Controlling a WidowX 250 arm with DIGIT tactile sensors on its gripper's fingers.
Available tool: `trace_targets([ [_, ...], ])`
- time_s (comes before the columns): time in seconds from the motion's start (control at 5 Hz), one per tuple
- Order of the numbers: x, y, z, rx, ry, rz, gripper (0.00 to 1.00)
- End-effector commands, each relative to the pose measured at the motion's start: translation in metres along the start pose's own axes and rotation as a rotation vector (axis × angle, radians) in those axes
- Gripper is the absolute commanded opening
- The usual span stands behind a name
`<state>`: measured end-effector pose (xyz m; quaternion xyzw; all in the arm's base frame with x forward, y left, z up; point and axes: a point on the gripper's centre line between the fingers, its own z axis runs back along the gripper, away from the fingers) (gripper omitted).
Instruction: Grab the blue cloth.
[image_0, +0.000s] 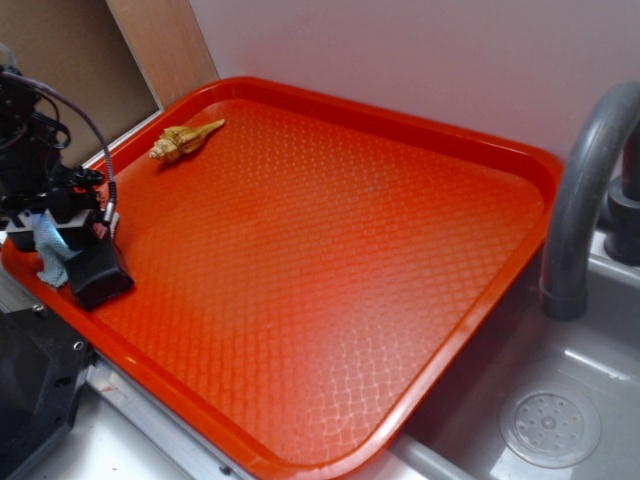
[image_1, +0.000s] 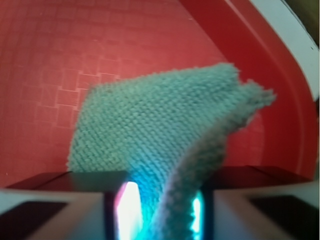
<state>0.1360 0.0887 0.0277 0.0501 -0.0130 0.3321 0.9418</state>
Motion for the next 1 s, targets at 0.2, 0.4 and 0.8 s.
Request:
trace_targets([
  [0.2,-0.003,-0.09,0.136,-0.109,-0.256,-0.653,0.0],
  [0.4,-0.013,-0.112,0.187,-0.1,-0.233,-0.854,0.0],
  [0.8,-0.003,-0.114,0.203,-0.146,-0.136,-0.833,0.0],
])
